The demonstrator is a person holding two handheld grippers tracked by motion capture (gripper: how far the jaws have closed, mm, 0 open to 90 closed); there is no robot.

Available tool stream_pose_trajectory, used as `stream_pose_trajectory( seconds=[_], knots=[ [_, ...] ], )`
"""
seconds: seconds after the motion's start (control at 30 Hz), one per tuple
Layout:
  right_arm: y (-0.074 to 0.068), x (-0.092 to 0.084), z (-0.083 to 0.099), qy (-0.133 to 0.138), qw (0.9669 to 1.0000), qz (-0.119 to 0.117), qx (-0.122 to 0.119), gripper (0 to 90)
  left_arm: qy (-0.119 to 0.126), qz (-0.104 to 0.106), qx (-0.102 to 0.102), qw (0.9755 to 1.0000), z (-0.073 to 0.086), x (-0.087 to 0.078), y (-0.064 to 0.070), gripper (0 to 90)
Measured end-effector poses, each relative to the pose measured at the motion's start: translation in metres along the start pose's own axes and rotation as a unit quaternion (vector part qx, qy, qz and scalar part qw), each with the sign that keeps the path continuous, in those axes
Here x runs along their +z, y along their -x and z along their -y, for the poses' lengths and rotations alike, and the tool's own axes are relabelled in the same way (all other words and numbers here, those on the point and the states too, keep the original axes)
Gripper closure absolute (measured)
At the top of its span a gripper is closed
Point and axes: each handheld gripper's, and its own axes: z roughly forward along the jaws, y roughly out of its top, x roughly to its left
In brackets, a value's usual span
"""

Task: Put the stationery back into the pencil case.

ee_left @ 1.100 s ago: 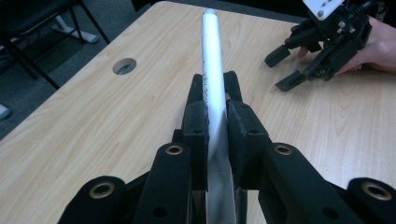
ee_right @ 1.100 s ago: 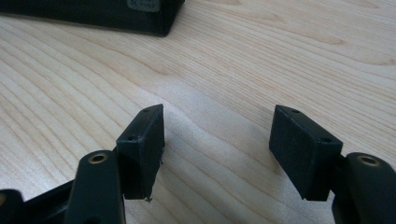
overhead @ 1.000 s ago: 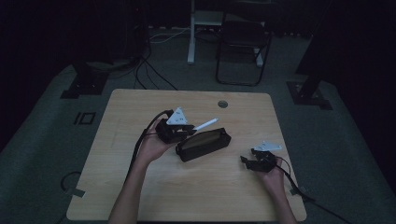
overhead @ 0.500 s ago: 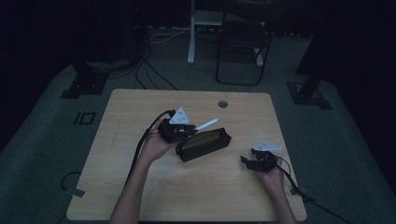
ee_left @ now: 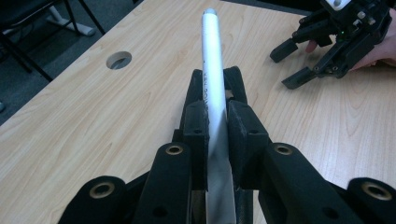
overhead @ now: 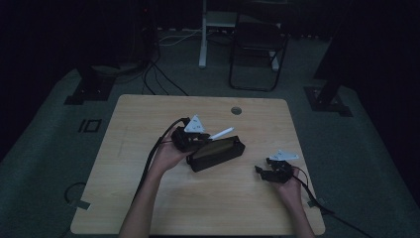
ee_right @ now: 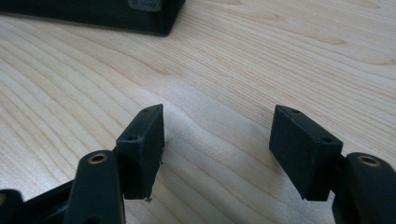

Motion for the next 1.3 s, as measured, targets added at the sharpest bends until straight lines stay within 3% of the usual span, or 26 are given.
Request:
stream_pose_trajectory(
  seconds=[1.3],
  knots=[
    [0.000, 0.000, 0.000, 0.001, 1.0000, 0.000, -0.002, 35.6, -0.015, 0.005, -0.002, 0.9999, 0.001, 0.025, -0.001, 78.7]
  ],
)
